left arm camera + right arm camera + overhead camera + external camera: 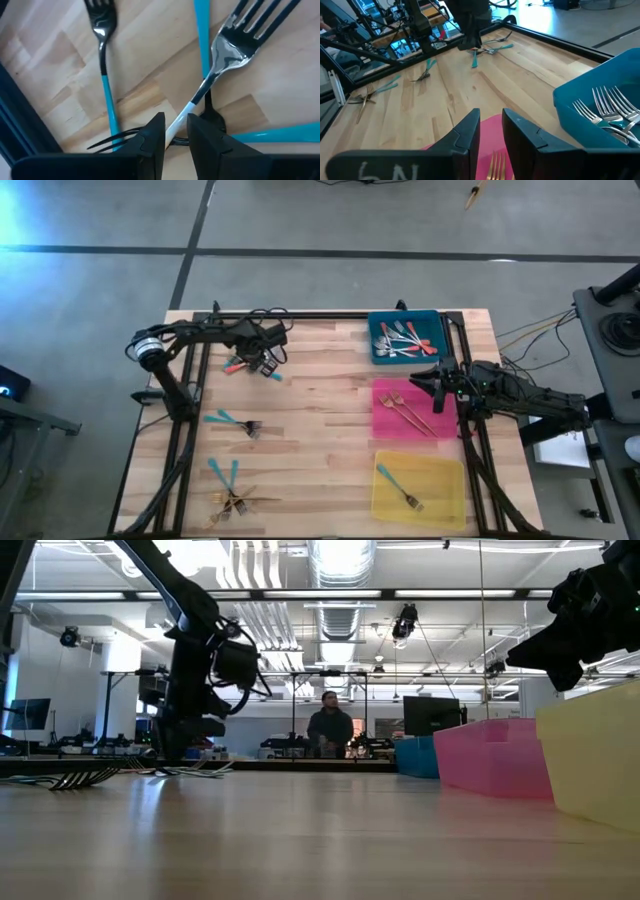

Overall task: Sort silverware by color (type)
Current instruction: Put the orange fork into the blue bin

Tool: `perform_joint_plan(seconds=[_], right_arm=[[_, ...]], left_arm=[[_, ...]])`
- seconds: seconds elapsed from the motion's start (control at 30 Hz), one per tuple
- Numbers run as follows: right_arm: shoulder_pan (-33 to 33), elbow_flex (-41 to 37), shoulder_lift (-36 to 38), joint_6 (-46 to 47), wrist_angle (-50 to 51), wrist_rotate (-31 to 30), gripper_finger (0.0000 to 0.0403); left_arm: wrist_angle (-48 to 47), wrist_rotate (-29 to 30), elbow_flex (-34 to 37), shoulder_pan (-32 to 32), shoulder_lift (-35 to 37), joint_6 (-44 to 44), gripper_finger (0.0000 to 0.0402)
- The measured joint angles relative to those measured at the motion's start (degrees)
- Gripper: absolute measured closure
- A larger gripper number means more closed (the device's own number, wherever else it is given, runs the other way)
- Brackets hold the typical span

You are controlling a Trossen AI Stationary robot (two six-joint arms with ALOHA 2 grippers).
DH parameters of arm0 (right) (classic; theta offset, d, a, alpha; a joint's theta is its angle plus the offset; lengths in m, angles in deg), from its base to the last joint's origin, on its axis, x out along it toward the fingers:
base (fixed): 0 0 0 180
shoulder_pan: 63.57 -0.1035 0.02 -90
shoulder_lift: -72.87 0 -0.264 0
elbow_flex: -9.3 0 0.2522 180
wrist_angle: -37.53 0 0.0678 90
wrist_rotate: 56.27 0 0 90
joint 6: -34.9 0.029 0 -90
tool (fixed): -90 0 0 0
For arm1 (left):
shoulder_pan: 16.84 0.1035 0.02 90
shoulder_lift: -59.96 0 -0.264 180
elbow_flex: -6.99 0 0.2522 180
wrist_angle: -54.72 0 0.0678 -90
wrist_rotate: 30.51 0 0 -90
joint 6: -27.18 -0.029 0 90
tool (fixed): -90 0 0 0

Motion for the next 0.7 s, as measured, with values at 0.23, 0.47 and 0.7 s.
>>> perform_joint_plan(seconds=[0.23, 0.47, 0.7], right_arm=[[-0.01, 0.0, 0.0, 0.0, 0.0, 0.0, 0.033], [-0.01, 0.0, 0.0, 0.0, 0.0, 0.0, 0.033], [-0.01, 0.0, 0.0, 0.0, 0.0, 0.0, 0.033]], left_arm=[[1.35, -0.16, 0.0, 0.02, -2.92, -3.39, 0.0337], [2.09, 0.51, -0.24, 0.2, -5.22, -6.37, 0.0342], [3.01, 0.34, -0.11, 0.22, -5.23, -7.28, 0.0395]])
